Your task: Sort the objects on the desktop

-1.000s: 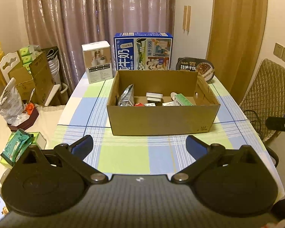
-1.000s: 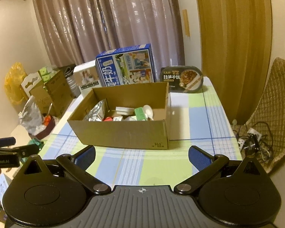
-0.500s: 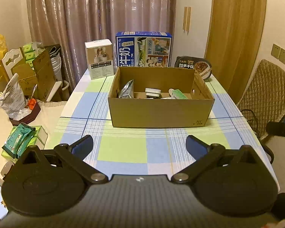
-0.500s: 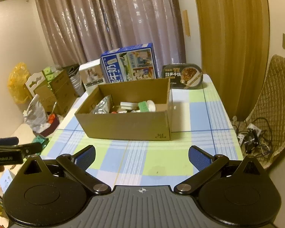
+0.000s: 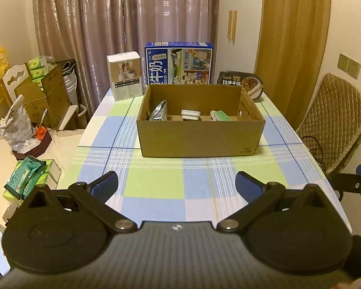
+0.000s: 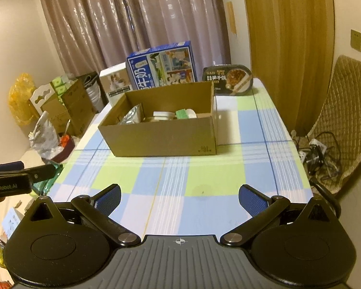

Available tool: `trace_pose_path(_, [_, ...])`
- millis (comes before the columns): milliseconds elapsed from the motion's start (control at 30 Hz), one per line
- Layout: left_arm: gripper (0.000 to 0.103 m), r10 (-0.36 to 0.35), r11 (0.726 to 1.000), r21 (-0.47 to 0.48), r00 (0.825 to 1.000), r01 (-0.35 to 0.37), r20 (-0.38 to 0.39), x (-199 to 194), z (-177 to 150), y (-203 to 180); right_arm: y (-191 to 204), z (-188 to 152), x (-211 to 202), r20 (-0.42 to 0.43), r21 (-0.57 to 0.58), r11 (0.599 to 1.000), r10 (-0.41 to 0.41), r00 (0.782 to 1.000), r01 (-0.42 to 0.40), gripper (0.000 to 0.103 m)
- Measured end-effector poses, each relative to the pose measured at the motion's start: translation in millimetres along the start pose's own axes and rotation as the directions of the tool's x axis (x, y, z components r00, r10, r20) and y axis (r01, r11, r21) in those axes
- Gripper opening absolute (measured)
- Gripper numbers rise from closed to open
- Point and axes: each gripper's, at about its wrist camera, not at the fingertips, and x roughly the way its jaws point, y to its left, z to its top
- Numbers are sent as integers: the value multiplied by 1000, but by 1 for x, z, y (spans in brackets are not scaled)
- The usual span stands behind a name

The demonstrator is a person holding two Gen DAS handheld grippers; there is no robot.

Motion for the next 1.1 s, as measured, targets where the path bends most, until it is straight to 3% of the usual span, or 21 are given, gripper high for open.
trace_pose_path(367, [102,-46,998,-39,998,44,-40,-6,-21,1,6,-14,-3,-17,-13,1000,3,1000,-4,101])
trace_pose_path(1100, [102,-26,1000,-17,999,25,-47,-10,-31,-3,12,-24,-12,-16,-24,1000,2,1000,-2,101])
